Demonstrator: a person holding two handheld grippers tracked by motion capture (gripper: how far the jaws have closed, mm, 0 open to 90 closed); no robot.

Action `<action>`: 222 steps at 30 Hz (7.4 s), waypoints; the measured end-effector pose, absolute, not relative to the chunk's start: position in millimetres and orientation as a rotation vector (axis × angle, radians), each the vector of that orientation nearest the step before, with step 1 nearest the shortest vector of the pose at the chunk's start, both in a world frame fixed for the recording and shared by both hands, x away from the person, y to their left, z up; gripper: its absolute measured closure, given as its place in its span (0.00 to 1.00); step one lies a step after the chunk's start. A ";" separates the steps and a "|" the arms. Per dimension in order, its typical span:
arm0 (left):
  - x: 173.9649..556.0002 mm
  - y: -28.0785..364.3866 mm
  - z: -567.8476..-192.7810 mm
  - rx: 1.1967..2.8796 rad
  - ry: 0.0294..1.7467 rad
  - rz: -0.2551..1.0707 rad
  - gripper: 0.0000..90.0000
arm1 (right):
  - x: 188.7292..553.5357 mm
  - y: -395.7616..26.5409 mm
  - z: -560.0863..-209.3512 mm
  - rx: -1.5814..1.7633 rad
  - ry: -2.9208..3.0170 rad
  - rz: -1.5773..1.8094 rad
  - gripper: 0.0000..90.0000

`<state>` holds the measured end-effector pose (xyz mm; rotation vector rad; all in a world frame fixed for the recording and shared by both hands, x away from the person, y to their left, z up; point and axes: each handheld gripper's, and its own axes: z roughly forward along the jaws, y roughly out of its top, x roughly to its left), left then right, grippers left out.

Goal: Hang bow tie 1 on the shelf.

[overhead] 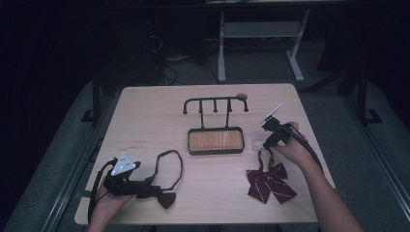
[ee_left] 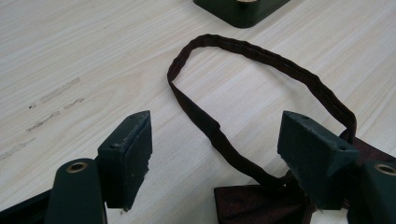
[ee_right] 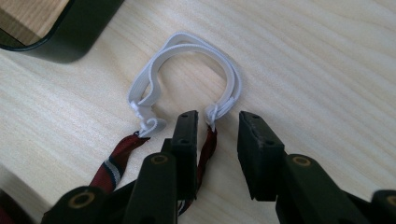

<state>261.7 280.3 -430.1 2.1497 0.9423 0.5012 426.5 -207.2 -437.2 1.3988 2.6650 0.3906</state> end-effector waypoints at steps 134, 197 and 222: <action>261.2 279.7 -430.9 2.141 0.946 0.496 0.30 | 391.9 -176.8 -263.6 0.945 2.686 0.807 0.97; 262.2 280.7 -432.1 2.144 0.958 0.482 0.30 | 430.9 -200.3 -299.6 1.126 2.697 0.878 0.80; 262.3 281.2 -432.7 2.137 0.964 0.474 0.30 | 414.6 -214.6 -330.8 1.171 2.701 0.915 0.63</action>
